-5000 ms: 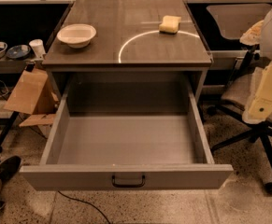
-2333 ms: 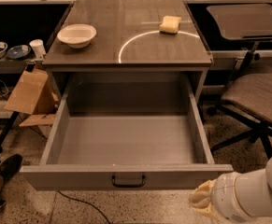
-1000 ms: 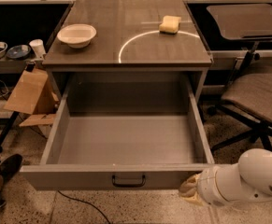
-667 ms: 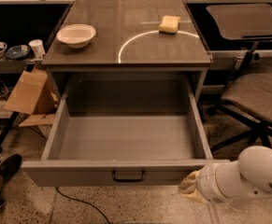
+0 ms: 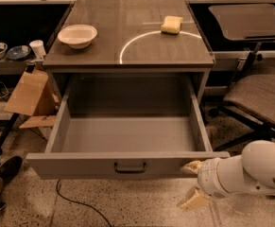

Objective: Close top drawer

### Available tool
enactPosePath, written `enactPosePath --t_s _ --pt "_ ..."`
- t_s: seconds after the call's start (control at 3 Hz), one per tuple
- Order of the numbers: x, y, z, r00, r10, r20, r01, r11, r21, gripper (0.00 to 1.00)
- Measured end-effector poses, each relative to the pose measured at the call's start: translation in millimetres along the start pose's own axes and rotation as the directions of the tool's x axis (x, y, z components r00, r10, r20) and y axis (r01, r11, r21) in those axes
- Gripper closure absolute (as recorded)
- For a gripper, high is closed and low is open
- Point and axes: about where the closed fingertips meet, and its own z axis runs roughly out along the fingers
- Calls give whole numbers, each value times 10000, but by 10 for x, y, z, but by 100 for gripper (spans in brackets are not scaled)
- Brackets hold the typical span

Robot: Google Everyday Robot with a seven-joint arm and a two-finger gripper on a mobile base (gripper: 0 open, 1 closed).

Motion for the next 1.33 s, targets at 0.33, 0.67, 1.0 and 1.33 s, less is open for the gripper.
enactPosePath --t_s 0.33,0.67,1.0,1.33 --pt "-182 -48 38 9996 -234 181 235 9997 -35 0" --pt "-732 -256 217 9934 -919 683 938 9952 -261 0" --pt "-1232 -439 426 9813 -1586 1095 1654 9847 -556 0" --pt "-1275 -517 450 9831 -1513 1027 1568 9865 -482 2"
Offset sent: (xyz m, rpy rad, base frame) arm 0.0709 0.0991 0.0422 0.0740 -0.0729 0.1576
